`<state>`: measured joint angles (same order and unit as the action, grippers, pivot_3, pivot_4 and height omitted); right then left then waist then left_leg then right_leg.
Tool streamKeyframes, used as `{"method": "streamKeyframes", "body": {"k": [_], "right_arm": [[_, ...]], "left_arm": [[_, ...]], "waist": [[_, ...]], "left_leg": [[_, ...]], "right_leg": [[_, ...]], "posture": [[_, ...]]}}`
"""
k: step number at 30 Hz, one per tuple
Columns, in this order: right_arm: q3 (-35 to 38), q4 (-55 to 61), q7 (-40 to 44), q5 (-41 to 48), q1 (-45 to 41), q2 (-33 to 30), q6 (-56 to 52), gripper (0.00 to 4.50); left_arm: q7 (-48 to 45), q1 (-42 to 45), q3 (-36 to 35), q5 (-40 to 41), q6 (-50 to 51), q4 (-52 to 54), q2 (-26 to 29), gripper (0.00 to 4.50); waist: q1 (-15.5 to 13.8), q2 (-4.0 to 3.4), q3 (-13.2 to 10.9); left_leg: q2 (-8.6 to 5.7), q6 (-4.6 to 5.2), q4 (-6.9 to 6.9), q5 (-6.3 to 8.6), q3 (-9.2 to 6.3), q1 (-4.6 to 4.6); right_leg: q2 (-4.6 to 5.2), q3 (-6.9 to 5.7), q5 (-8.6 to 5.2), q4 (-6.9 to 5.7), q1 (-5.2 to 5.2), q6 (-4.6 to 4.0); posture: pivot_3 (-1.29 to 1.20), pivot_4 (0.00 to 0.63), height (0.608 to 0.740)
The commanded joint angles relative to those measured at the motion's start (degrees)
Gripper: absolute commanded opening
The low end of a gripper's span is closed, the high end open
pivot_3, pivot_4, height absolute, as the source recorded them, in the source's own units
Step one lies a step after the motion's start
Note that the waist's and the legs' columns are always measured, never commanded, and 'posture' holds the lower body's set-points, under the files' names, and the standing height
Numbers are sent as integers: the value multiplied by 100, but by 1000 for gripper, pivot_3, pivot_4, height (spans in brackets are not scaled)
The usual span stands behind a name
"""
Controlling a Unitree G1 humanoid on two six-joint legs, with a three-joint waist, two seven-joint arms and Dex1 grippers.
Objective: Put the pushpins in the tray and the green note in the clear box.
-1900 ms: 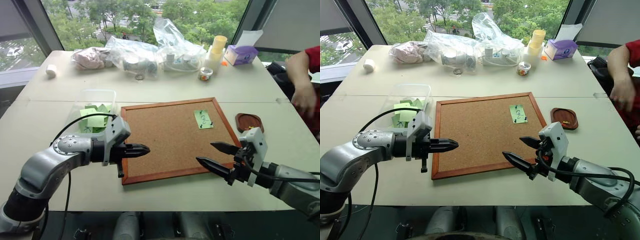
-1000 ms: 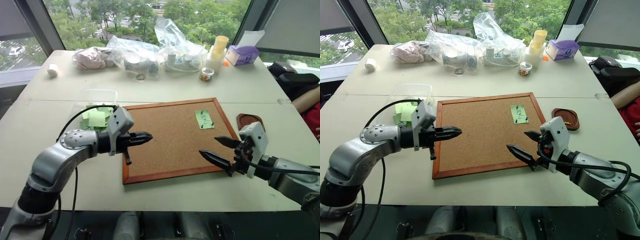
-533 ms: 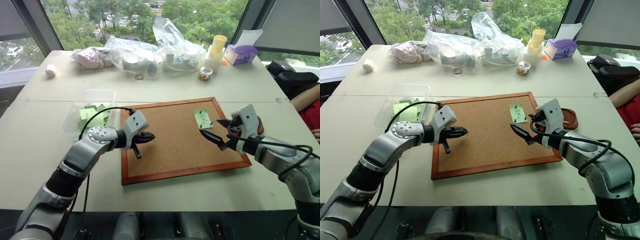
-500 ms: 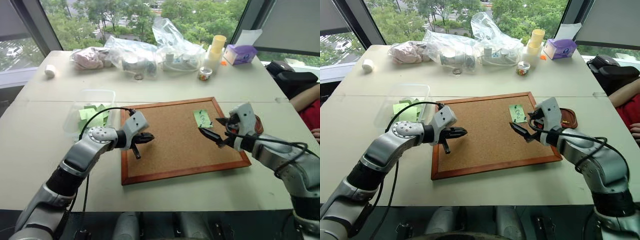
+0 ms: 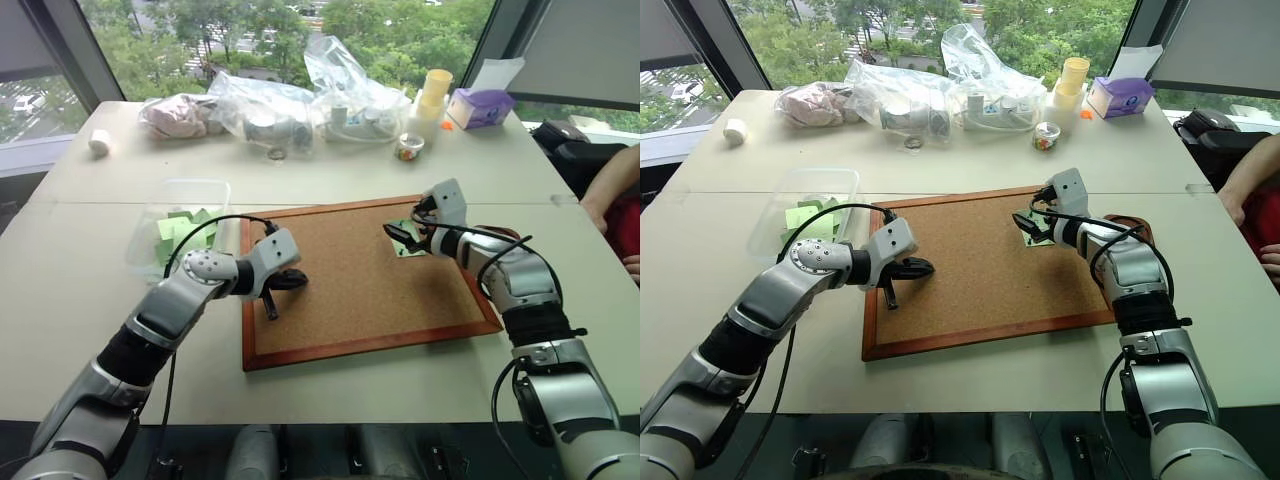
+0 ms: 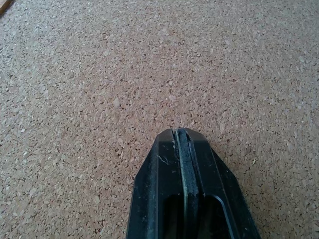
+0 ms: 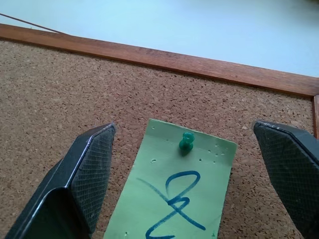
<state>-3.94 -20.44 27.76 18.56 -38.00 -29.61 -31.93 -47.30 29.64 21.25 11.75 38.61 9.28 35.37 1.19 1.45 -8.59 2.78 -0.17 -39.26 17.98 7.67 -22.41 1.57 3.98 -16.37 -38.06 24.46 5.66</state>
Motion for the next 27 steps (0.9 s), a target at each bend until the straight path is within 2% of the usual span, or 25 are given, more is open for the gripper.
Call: {"method": "streamKeyframes", "body": {"k": [1, 3, 6, 13, 14, 21, 27], "right_arm": [[151, 19, 139, -111, -177, 101, 141, 4500], [170, -22, 178, -161, -190, 142, 160, 4500], [177, -239, 201, -282, -251, 238, 264, 3660], [254, -434, 257, -411, -289, 348, 357, 243], [279, -406, 268, -415, -269, 354, 351, 56], [488, -228, 184, -463, -139, 436, 440, 56], [985, -51, -234, -399, -60, 531, 1002, 56]], "left_arm": [[7, -132, 27, -105, 149, 86, -15, 19], [18, -141, 22, -113, 178, 107, -25, 19], [38, -133, 12, -141, 216, 107, -54, 0], [69, -142, -7, -196, 228, 104, -79, 0], [72, -142, -7, -199, 234, 109, -84, 0], [56, -154, 7, -213, 234, 112, -94, 0], [-26, -184, 81, -209, 272, 144, -72, 0]], "waist": [[3, 0, 0], [1, 0, 0], [1, 0, 0], [1, -1, 0], [1, -1, 1], [1, -4, 2], [1, -5, 1]], "left_leg": [[0, 0, 0, 0, 0, 0], [0, 0, 0, 0, 0, 0], [-1, 0, 0, 0, 1, 0], [-1, -1, 0, -1, 1, 1], [0, -1, 0, -1, 1, 1], [0, -2, 0, -1, 2, 2], [-1, -2, 0, -1, 3, 2]], "right_leg": [[0, 0, 0, 0, 0, 0], [0, 0, 0, -1, 0, 0], [0, 0, 0, 0, 0, 0], [1, 0, 0, -1, 0, 0], [1, 0, 0, -1, 0, 0], [1, 0, 0, -2, -1, 0], [2, 0, 0, -2, -1, 0]], "posture": [[0, 150, 738], [0, 150, 738], [0, 150, 738], [0, 150, 738], [0, 150, 738], [0, 150, 738], [0, 150, 738]]}}
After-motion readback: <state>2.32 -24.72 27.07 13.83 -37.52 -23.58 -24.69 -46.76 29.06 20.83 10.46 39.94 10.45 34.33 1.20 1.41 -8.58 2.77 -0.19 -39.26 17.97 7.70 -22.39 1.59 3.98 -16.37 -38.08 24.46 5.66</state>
